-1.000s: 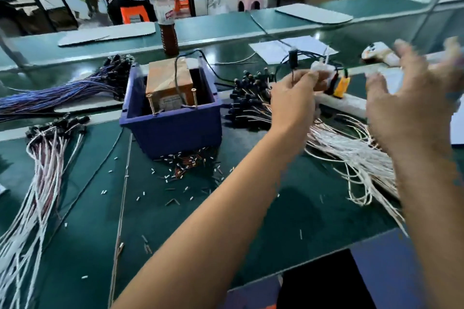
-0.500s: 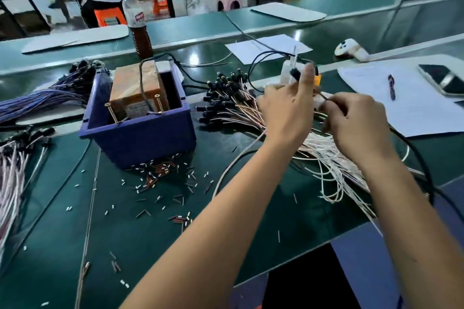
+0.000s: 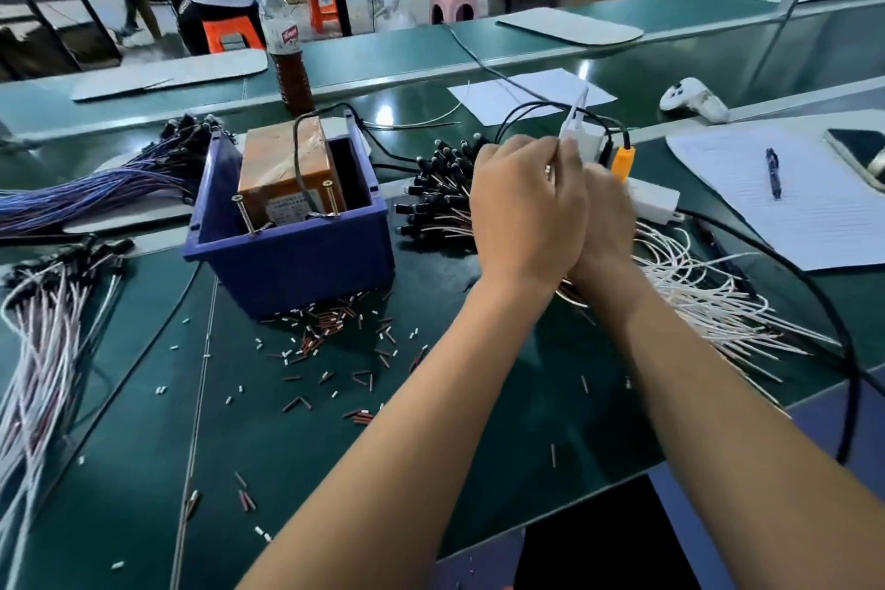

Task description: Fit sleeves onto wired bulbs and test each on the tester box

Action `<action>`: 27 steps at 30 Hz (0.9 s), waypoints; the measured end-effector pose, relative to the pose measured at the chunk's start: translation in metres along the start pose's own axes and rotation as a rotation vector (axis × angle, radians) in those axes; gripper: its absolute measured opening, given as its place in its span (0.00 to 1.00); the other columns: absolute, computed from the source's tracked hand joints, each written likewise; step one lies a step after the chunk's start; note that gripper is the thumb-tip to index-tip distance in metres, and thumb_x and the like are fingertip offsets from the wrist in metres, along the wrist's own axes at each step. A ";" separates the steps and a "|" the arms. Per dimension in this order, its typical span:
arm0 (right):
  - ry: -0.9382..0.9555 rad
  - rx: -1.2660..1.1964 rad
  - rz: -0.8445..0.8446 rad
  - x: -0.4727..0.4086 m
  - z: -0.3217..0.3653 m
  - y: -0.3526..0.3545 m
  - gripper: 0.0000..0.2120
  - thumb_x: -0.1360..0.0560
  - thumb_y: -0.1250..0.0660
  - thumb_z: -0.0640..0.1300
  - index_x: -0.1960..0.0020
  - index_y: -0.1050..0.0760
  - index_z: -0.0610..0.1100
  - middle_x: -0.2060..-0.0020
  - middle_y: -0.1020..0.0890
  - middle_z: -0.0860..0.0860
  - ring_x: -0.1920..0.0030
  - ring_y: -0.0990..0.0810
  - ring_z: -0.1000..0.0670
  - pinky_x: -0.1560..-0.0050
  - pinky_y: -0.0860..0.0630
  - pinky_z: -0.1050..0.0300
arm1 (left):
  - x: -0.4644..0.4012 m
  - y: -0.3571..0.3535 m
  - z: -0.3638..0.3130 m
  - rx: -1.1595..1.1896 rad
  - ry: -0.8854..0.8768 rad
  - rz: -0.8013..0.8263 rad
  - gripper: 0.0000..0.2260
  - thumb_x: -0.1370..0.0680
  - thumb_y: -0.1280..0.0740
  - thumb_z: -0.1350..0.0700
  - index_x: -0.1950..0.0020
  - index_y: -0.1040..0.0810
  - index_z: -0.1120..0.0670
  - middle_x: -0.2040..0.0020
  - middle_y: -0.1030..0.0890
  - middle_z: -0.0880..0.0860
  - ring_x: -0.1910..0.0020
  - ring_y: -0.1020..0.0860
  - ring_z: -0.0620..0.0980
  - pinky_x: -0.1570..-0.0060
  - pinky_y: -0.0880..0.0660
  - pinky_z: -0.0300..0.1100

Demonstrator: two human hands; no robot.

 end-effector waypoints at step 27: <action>0.662 -0.671 -0.404 0.090 0.151 0.005 0.11 0.28 0.36 0.26 0.52 0.17 0.36 0.59 0.18 0.44 0.56 0.22 0.43 0.53 0.25 0.53 | 0.052 0.162 0.078 -0.133 0.269 -0.323 0.20 0.22 0.35 0.58 0.73 0.37 0.57 0.77 0.36 0.49 0.75 0.40 0.47 0.73 0.42 0.44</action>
Point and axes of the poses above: each hand's wrist, its own x-axis away from the middle knuckle, its own y-axis out of the back of the hand, z = x × y, the point moved 1 cm from there along -x, towards the middle knuckle
